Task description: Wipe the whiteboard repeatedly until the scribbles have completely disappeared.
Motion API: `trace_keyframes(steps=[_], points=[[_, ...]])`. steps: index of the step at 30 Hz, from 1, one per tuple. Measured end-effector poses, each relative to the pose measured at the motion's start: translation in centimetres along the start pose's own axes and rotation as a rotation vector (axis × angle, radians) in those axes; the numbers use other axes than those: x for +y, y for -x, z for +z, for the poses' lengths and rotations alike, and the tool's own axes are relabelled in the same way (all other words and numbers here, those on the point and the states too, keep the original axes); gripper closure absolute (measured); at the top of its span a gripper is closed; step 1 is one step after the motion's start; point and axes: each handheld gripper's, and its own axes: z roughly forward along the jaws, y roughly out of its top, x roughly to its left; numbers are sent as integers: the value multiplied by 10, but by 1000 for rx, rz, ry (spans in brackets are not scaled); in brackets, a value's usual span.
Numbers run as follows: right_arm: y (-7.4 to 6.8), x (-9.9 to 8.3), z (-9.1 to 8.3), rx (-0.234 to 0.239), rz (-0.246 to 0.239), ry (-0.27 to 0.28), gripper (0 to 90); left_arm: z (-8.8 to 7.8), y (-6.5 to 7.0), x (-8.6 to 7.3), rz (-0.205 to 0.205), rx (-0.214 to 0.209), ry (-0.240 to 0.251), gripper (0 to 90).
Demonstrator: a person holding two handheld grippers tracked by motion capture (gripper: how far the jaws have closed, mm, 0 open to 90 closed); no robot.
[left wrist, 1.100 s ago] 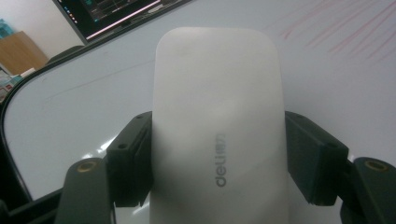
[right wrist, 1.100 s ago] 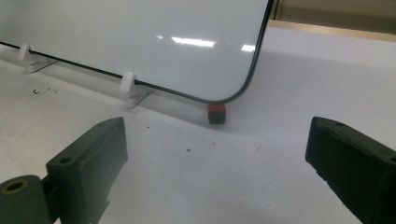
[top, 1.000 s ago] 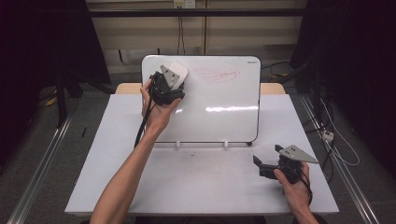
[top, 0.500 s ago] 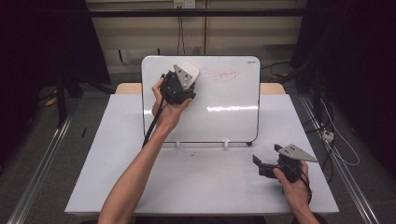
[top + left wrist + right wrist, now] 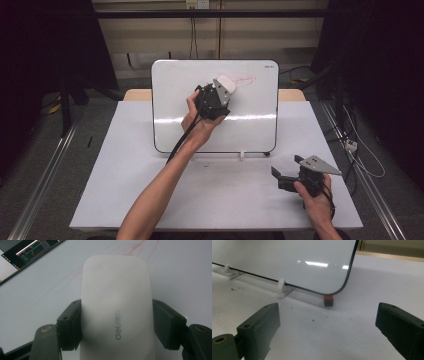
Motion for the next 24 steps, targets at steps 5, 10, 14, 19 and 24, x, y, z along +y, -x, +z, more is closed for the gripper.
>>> trace_keyframes(steps=[5, 10, 14, 19, 24], points=[[-1, 0, 1, -2, -3, 0, 56, 1, 25, -2, 46, -37, 5, 310], [-1, 0, -1, 2, -4, 1, 56, 0, 37, -5, 65, -60, 23, 310], [1, -1, -2, -2, -1, 1, 56, 1, 30, -2, 75, -74, 16, 310], [2, -2, -3, -6, 8, 2, 56, 3, 11, 6, 37, -65, 14, 310], [2, -2, -4, -3, 7, 3, 56, 5, -9, 11, 26, -53, 27, 310]])
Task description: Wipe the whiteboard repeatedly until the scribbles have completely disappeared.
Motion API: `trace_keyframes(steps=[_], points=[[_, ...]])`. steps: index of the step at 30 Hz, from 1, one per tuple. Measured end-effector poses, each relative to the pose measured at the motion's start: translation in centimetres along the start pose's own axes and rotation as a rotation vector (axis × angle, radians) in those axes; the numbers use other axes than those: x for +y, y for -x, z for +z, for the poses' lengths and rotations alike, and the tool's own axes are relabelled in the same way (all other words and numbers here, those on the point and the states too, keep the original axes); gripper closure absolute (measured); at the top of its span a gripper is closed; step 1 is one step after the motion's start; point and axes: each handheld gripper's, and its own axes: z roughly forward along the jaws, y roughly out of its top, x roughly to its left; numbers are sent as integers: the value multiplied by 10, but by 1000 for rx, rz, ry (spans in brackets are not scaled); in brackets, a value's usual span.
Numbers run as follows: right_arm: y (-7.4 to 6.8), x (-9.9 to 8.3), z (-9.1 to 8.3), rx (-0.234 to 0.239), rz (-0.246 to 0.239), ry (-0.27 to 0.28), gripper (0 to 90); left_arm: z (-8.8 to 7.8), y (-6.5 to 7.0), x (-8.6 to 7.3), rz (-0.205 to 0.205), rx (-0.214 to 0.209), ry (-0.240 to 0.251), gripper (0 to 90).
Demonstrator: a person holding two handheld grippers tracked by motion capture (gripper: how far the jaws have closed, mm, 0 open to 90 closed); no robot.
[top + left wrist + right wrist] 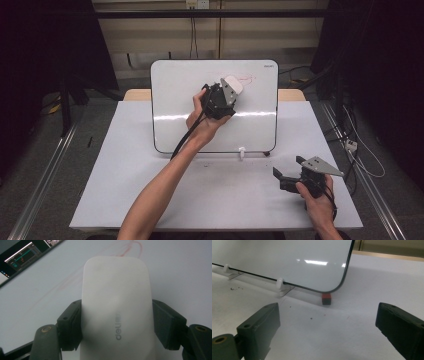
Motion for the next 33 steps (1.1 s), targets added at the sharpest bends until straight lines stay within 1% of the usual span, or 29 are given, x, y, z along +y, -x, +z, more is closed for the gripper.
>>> trace_keyframes(steps=[3, 7, 8, 12, 17, 20, 22, 23, 24, 25, 27, 28, 31, 33], points=[[0, 0, 0, 1, -1, 0, 56, -3, -15, -1, -36, 15, 4, 311], [1, -1, 0, -2, 2, 0, 55, -7, -35, -6, -73, 37, 5, 310], [1, -1, 0, -4, 2, 0, 55, -9, -39, -8, -85, 42, 6, 310], [1, -1, 0, -4, 2, -1, 55, -14, -50, -14, -105, 54, 1, 310], [0, 0, 0, -3, 1, 0, 55, -20, -58, -24, -127, 74, 6, 310], [1, -1, -1, -6, 2, 1, 55, -24, -64, -32, -153, 89, 9, 310], [1, -1, -1, -7, 1, 1, 55, -28, -68, -37, -164, 94, 1, 310], [1, -1, -1, -7, 1, 1, 55, -30, -69, -39, -169, 101, 3, 310], [1, -1, 0, -9, 0, -1, 56, -31, -71, -40, -173, 98, 5, 310], [1, -1, 0, -7, 0, -2, 56, -31, -71, -40, -183, 97, 10, 310], [0, 0, 0, -8, -3, -2, 56, -30, -70, -38, -177, 101, -1, 310], [0, 0, 0, -8, -4, -2, 56, -29, -68, -37, -171, 109, -2, 310], [-2, 1, 0, -6, -5, 0, 56, -26, -67, -35, -199, 125, 0, 310], [-2, 1, 1, -7, -7, 0, 56, -25, -65, -34, -205, 136, 1, 310]])
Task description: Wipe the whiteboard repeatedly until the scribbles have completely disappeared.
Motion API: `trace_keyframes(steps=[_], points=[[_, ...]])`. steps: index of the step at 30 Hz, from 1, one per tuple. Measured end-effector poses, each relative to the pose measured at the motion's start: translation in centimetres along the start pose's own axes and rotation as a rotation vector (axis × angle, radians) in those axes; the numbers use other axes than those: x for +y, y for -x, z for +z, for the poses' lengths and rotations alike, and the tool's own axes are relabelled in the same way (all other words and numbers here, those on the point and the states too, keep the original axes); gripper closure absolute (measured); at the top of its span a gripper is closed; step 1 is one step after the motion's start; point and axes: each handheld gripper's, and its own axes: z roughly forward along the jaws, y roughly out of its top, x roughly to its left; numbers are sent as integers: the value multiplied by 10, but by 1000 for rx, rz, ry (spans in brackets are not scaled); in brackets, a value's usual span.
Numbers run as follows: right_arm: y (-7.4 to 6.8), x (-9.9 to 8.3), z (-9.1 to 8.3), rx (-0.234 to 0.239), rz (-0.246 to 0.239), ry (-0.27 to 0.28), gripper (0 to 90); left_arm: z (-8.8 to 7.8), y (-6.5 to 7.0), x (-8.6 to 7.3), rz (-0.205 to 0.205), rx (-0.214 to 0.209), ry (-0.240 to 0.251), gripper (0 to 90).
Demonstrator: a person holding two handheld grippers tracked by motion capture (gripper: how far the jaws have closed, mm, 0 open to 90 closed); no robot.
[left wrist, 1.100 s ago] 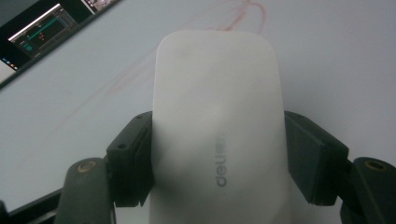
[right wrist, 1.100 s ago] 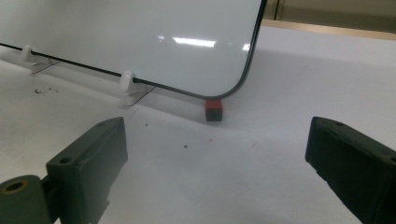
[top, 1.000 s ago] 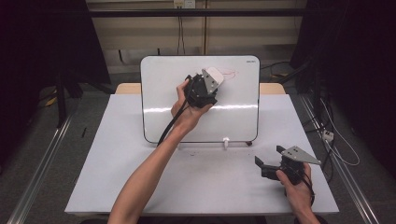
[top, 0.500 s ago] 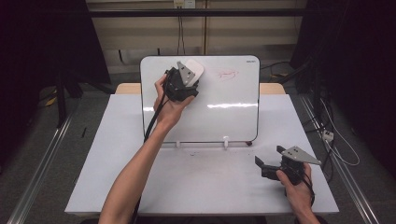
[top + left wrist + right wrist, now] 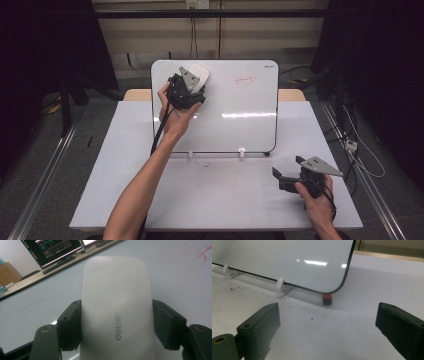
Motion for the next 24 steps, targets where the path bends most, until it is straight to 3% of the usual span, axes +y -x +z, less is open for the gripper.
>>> trace_keyframes(steps=[13, 24], points=[[0, 0, 1, 5, 1, 0, 56, 7, 10, 4, 5, 22, 24, 310], [1, 0, 1, 5, 2, 1, 56, 15, 35, 13, 38, 8, 51, 310]])
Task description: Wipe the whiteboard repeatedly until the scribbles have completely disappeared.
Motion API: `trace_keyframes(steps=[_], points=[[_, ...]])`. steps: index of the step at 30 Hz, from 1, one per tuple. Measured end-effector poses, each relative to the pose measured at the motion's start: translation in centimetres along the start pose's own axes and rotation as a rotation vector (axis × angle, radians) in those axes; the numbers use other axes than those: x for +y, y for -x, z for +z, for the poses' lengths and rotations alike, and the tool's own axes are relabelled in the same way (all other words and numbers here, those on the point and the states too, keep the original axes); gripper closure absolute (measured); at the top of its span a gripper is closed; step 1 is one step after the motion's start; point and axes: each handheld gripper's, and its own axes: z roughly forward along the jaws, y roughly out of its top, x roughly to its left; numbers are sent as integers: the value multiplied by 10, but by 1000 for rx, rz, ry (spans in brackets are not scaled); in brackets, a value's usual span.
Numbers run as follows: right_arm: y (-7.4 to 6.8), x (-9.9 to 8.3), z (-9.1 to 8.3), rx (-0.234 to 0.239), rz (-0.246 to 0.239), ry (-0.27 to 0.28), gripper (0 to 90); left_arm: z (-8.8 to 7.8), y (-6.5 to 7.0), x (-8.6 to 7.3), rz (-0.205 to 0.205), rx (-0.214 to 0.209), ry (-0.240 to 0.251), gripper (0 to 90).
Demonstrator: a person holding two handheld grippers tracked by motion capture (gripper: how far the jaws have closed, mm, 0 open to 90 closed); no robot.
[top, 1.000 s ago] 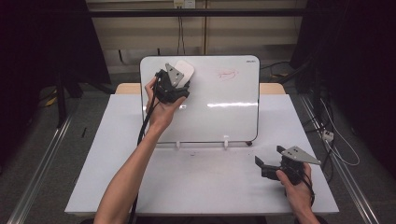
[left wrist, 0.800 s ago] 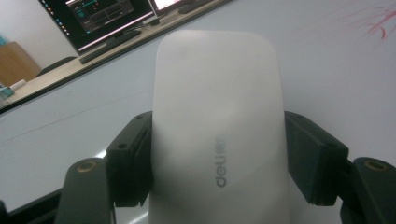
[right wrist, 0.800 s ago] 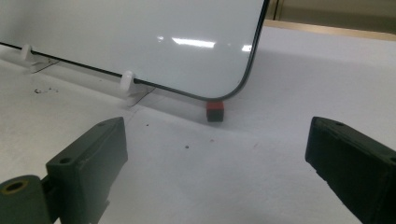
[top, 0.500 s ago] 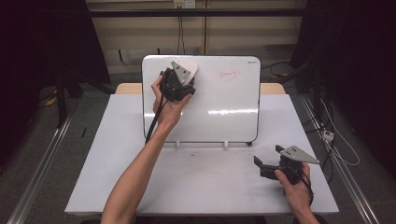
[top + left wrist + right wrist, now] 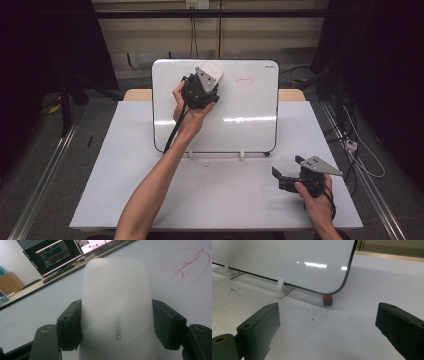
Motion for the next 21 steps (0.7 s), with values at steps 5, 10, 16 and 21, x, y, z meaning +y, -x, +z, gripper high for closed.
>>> trace_keyframes(steps=[5, 10, 16, 21], points=[[1, 0, 0, 0, 6, 1, 56, 3, 5, 3, 11, -11, 2, 310], [0, 0, 1, 3, 4, -1, 56, 6, 16, 8, 43, -31, 2, 310], [0, 0, 1, 4, 4, 0, 56, 10, 40, 11, 98, -59, 6, 310], [0, 0, 0, 1, 10, 1, 56, 11, 63, 11, 157, -99, 8, 310]])
